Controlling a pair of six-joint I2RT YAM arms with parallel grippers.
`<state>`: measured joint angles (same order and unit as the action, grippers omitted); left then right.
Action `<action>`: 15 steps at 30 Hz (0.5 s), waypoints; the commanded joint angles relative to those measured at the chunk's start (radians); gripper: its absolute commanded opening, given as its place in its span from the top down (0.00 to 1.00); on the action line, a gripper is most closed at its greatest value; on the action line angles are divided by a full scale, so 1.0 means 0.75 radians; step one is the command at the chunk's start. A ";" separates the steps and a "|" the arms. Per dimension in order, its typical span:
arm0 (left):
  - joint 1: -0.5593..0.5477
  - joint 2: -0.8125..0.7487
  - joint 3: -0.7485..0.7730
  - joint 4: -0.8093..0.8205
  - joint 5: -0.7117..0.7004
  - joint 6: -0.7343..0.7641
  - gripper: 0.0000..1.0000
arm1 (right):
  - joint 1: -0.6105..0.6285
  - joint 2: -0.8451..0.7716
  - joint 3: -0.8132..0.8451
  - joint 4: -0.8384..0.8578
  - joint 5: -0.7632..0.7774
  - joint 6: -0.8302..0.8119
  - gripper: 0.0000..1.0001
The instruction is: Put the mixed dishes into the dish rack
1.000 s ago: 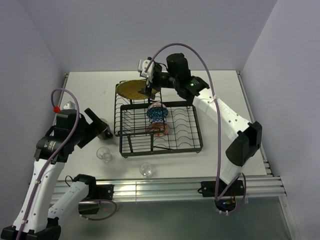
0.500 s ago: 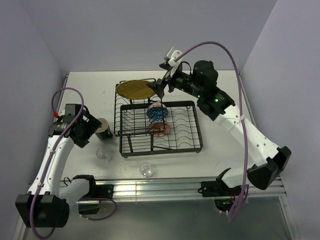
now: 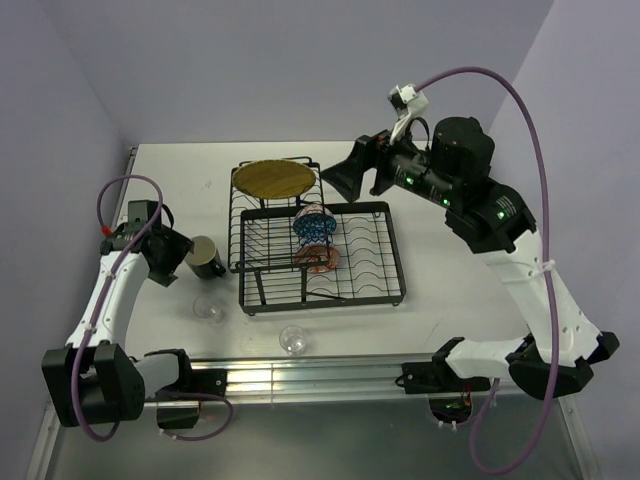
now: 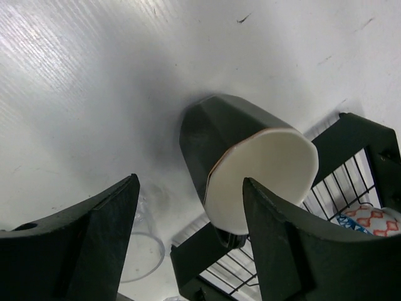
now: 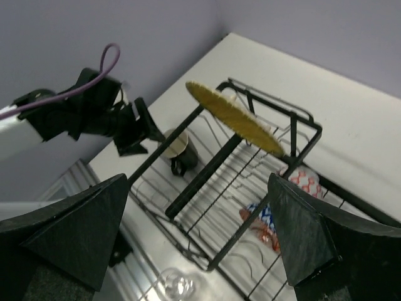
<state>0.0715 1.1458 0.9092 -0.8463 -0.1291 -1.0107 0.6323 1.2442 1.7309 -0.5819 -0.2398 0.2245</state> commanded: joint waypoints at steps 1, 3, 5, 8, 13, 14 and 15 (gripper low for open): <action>0.005 0.047 -0.008 0.089 0.002 -0.002 0.29 | 0.006 -0.049 0.048 -0.236 -0.046 0.073 0.00; 0.005 0.090 -0.020 0.112 0.027 -0.014 0.30 | 0.006 -0.108 -0.005 -0.249 -0.030 0.038 0.00; 0.005 0.127 -0.014 0.145 0.045 -0.013 0.33 | 0.006 -0.170 -0.033 -0.245 0.017 0.014 0.00; 0.003 0.164 0.003 0.157 0.043 0.000 0.35 | -0.006 -0.190 -0.042 -0.277 0.052 0.052 0.00; -0.009 0.219 -0.006 0.210 0.058 0.002 0.37 | -0.013 -0.178 -0.015 -0.363 0.062 0.089 0.00; -0.018 0.243 -0.002 0.218 0.054 0.004 0.37 | -0.013 -0.192 -0.019 -0.365 0.088 0.105 0.00; -0.020 0.254 0.001 0.222 0.052 0.008 0.37 | -0.013 -0.196 -0.019 -0.371 0.141 0.104 0.00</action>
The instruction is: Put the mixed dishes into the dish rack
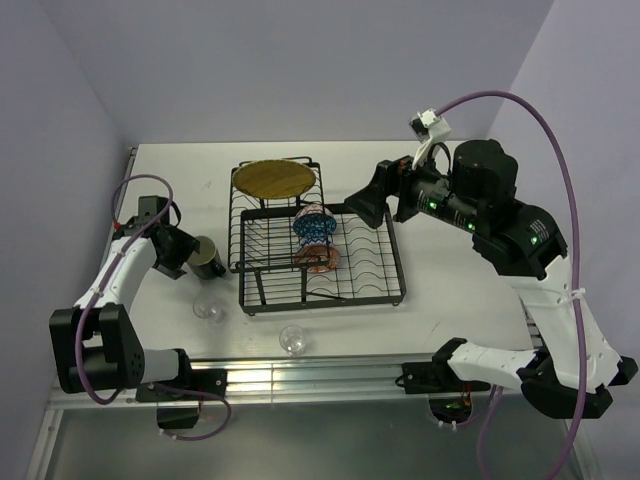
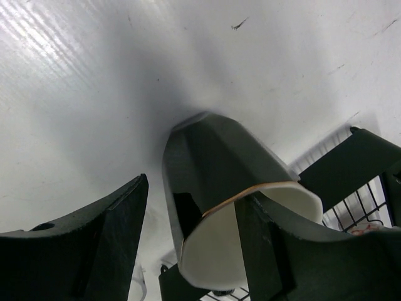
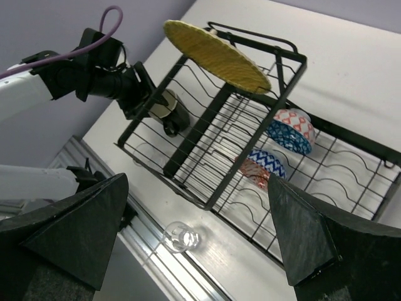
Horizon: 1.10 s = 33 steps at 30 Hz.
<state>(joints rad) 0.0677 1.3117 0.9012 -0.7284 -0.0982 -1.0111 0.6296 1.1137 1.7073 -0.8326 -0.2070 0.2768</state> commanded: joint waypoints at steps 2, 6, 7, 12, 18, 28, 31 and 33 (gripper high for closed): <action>-0.021 0.057 0.013 0.065 0.002 0.010 0.37 | -0.009 -0.031 0.018 -0.050 0.102 -0.009 0.00; -0.027 0.067 0.015 0.079 -0.004 0.021 0.36 | -0.009 -0.035 0.021 -0.088 0.151 -0.032 0.00; -0.027 0.069 0.013 0.084 -0.002 0.025 0.36 | -0.009 -0.035 0.018 -0.088 0.155 -0.032 0.00; -0.029 0.071 -0.013 0.108 0.006 0.035 0.46 | -0.009 -0.004 0.037 -0.111 0.143 -0.025 0.00; -0.029 0.112 0.021 0.088 0.010 0.086 1.00 | -0.007 0.008 0.027 -0.095 0.194 -0.013 0.00; -0.025 -0.055 0.301 -0.129 -0.137 0.078 1.00 | -0.009 0.073 0.061 -0.107 0.209 -0.005 0.00; -0.019 -0.125 0.464 -0.233 -0.176 0.060 1.00 | -0.009 0.090 0.067 -0.099 0.192 0.005 0.00; -0.017 -0.153 0.563 -0.272 -0.176 0.060 1.00 | -0.009 0.100 0.078 -0.099 0.186 0.011 0.00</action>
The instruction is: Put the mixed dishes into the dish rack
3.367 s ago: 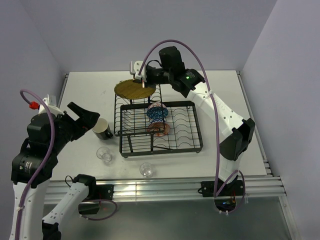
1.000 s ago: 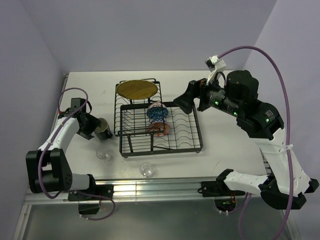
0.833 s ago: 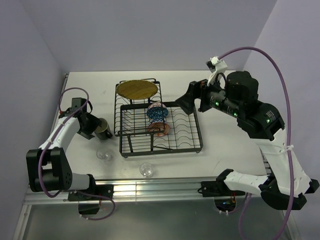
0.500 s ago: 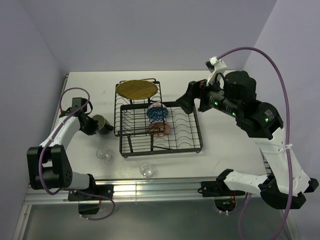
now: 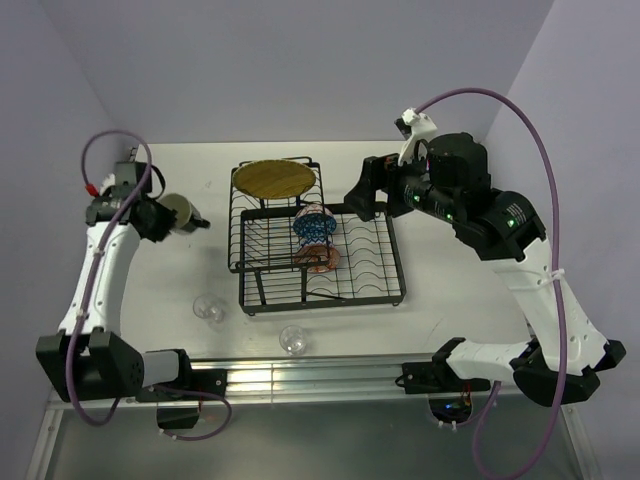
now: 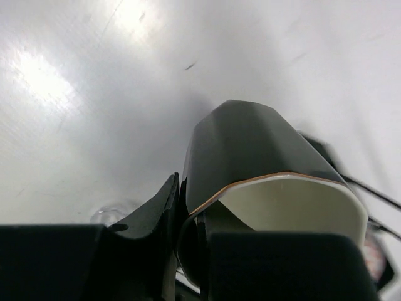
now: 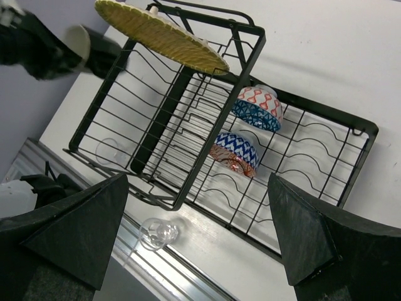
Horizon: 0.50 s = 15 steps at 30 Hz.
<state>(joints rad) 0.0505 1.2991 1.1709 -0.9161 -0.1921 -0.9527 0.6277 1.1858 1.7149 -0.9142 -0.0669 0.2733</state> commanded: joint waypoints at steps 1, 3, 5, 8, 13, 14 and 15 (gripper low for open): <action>0.008 -0.155 0.313 -0.056 -0.053 -0.014 1.00 | -0.005 0.012 0.070 0.008 -0.011 0.016 0.00; 0.008 -0.161 0.485 -0.089 -0.024 -0.012 1.00 | -0.007 0.024 0.086 0.010 -0.027 0.014 0.00; 0.010 -0.161 0.584 -0.118 0.065 -0.020 1.00 | -0.007 0.031 0.108 0.014 -0.052 0.012 0.00; 0.010 -0.190 0.680 -0.053 0.275 -0.083 1.00 | -0.009 0.031 0.127 0.029 -0.046 0.038 0.00; 0.010 -0.286 0.531 0.286 0.722 -0.267 1.00 | -0.025 0.043 0.180 0.039 -0.127 0.073 0.00; 0.012 -0.323 0.448 0.487 0.856 -0.349 1.00 | -0.027 0.055 0.206 0.033 -0.158 0.079 0.00; 0.010 -0.339 0.405 0.601 0.918 -0.396 1.00 | -0.029 0.059 0.217 0.031 -0.180 0.090 0.00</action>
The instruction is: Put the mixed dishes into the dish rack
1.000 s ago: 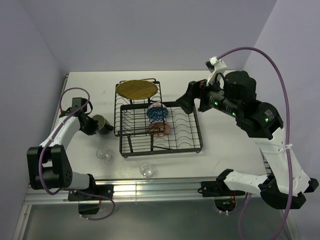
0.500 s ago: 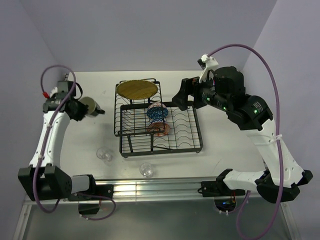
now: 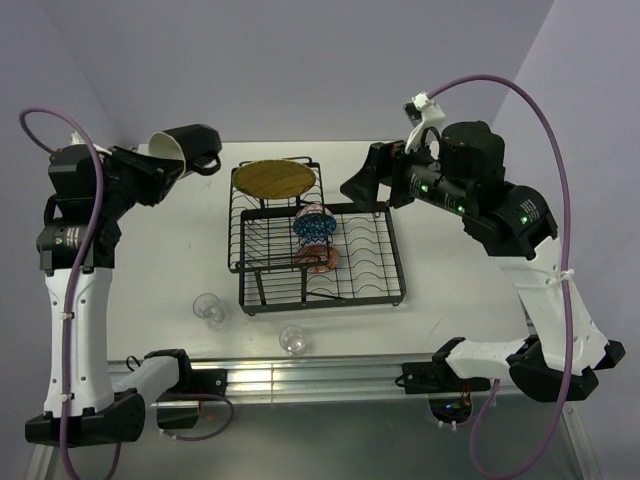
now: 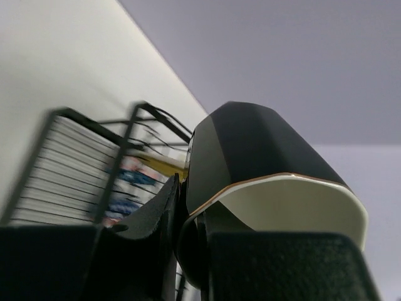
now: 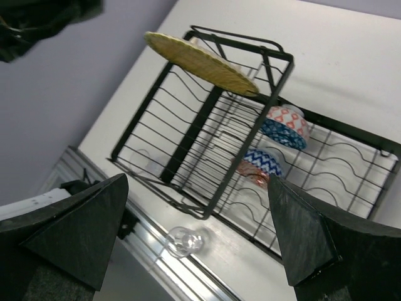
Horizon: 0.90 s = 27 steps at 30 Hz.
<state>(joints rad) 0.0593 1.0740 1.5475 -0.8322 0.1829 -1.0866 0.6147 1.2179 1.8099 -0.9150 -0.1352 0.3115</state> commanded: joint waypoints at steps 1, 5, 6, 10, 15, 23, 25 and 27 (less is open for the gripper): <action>-0.003 -0.055 -0.136 0.603 0.475 -0.267 1.00 | -0.016 0.023 0.098 0.032 -0.118 0.059 0.00; -0.018 -0.070 -0.220 1.033 0.678 -0.467 1.00 | -0.040 0.045 0.113 0.089 -0.337 0.141 0.00; -0.024 -0.068 -0.225 1.149 0.711 -0.482 1.00 | -0.046 0.053 0.109 0.113 -0.392 0.171 0.00; -0.052 -0.074 -0.298 1.513 0.819 -0.594 1.00 | -0.142 0.051 -0.012 0.360 -0.790 0.538 0.02; -0.150 -0.035 -0.259 1.570 0.887 -0.535 1.00 | -0.169 0.025 -0.251 0.955 -0.979 1.069 0.08; -0.322 -0.021 -0.286 1.531 0.844 -0.382 1.00 | -0.120 0.088 -0.217 1.267 -0.922 1.405 0.15; -0.343 -0.011 -0.280 1.517 0.836 -0.351 1.00 | -0.083 0.096 -0.227 1.334 -0.912 1.480 0.17; -0.355 0.004 -0.261 1.486 0.828 -0.329 1.00 | -0.041 0.098 -0.237 1.365 -0.877 1.489 0.19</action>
<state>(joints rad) -0.1940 1.0729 1.3075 0.2131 0.8333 -1.3708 0.5442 1.2858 1.6028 -0.0303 -0.8013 1.3403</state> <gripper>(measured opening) 0.172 0.816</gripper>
